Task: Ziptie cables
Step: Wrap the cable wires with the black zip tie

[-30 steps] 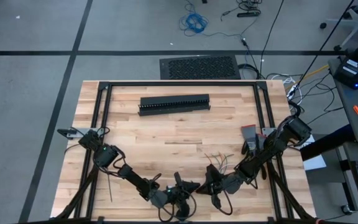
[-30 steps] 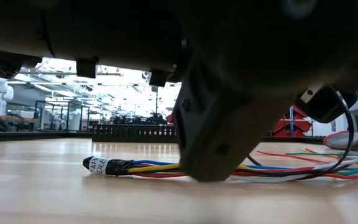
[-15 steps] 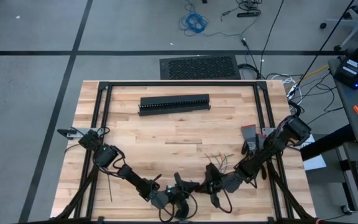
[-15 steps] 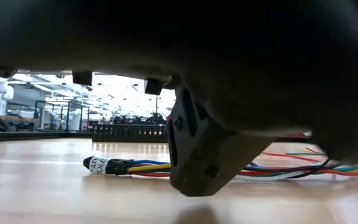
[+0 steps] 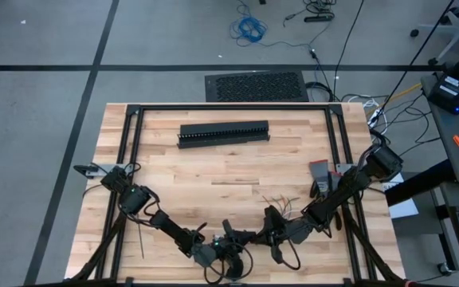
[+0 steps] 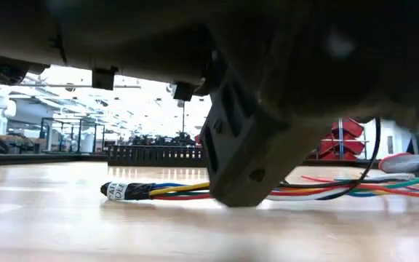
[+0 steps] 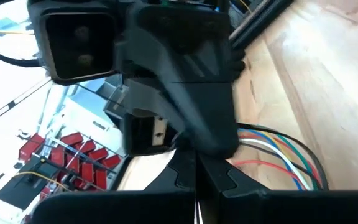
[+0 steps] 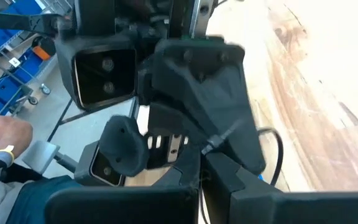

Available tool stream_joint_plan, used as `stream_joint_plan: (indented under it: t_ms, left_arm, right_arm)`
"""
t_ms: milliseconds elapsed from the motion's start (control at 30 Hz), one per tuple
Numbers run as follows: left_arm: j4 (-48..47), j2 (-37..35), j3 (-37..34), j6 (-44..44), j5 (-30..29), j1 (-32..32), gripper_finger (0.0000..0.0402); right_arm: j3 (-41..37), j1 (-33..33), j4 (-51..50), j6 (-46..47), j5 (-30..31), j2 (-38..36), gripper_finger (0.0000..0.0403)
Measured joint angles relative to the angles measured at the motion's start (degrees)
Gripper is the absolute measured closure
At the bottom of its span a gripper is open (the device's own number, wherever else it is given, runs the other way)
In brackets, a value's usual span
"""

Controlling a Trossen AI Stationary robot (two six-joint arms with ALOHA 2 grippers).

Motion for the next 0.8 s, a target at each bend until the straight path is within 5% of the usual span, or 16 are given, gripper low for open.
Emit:
stream_joint_plan:
  t_ms: [267, 800]
  left_arm:
    - [-0.12, 0.20, -0.04, -0.10, 1.48, -0.02, 0.0401]
    - [-0.51, 0.31, -0.09, -1.36, 1.89, 0.11, 0.0401]
  right_arm:
    - [0.13, -0.58, -2.03, 2.12, -5.22, -0.22, 0.0397]
    - [0.35, 0.30, -5.71, 6.09, -8.08, -0.42, 0.0285]
